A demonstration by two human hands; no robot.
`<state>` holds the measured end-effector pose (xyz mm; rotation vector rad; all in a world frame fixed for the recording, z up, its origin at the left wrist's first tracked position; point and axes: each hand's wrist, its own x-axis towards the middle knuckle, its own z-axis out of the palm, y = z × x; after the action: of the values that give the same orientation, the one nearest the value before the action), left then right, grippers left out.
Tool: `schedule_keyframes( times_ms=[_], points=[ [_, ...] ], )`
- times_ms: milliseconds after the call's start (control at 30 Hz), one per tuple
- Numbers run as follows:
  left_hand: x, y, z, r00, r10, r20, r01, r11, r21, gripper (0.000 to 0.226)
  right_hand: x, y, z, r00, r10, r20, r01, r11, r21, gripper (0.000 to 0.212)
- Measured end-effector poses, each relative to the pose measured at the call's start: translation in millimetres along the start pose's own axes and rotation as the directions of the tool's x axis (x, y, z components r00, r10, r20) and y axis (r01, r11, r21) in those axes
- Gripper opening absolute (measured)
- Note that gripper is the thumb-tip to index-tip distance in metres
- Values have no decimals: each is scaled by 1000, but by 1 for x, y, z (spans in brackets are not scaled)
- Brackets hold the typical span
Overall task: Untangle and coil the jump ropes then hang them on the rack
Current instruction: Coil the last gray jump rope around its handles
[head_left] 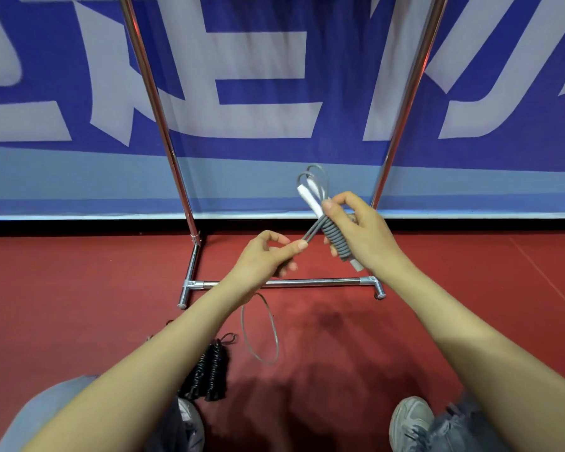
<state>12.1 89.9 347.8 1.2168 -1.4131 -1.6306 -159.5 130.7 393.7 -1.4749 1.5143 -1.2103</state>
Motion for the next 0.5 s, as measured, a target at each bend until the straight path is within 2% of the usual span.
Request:
schedule_keyframes(
  times_ms=[33,133,233,300,400,433,500],
  points=[
    [2,0,-4,1000,7,0,-7,999,47,30,-1,-1,-2,999,-22,24,22,1000,-10,17],
    [8,8,-20,995,85,42,-89,992,90,28,-4,-1,-9,977,-49,208,62,997,-54,47],
    [9,18,-37,973,183,140,-201,972,124,35,-9,-4,-12,892,-37,451,136,972,-190,63],
    [6,24,-39,960,180,214,-216,963,160,41,-12,-4,-8,821,76,566,171,913,-371,67],
    [-1,30,-26,939,167,302,-259,919,297,46,-12,7,2,778,314,544,126,771,-625,72],
    [-2,29,-20,938,172,301,-274,899,340,47,-12,11,5,779,355,516,115,729,-675,71],
    [-4,29,-8,951,209,229,-283,884,371,44,-11,15,6,815,345,465,128,676,-726,60]
  ],
)
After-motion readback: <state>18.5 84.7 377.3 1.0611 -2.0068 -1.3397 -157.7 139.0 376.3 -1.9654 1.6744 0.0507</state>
